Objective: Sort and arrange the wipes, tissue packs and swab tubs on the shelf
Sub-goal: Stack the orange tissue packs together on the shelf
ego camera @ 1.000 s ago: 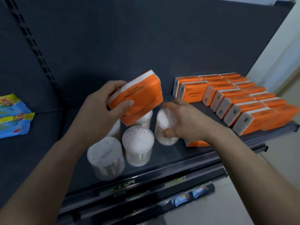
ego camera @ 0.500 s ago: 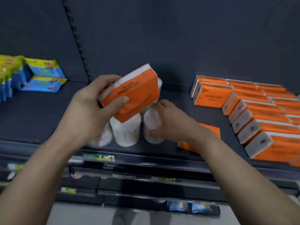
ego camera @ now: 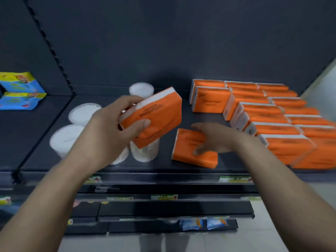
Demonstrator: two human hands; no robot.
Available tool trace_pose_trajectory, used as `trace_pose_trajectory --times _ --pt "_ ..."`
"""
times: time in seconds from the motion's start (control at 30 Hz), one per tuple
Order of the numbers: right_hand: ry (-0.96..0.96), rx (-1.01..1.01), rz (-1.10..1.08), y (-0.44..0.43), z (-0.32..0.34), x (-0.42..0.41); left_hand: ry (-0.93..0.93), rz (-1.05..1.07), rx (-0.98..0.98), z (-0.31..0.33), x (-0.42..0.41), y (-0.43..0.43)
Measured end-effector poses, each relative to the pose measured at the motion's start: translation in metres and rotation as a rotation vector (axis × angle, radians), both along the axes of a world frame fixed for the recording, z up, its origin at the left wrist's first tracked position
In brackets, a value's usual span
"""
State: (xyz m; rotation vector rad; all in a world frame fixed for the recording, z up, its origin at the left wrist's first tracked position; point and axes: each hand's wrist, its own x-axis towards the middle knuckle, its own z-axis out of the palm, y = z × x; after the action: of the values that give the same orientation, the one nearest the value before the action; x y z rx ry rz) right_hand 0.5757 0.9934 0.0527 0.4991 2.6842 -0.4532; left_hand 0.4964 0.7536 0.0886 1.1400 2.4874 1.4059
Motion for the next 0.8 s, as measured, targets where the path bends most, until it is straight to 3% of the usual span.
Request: trace_pose_trajectory --times 0.1,0.23,0.5,0.8 --pt "-0.043 -0.048 -0.060 0.004 -0.004 0.006 0.001 -0.026 -0.043 0.000 -0.002 0.014" --pt "0.005 0.049 -0.058 0.003 0.001 0.003 0.058 -0.060 -0.058 0.007 -0.009 0.024" --pt "0.367 0.239 -0.161 0.026 0.035 0.024 0.078 -0.122 -0.022 0.012 -0.026 0.058" --pt "0.607 0.229 -0.211 0.076 0.066 0.045 0.105 -0.150 -0.278 -0.001 -0.031 0.139"
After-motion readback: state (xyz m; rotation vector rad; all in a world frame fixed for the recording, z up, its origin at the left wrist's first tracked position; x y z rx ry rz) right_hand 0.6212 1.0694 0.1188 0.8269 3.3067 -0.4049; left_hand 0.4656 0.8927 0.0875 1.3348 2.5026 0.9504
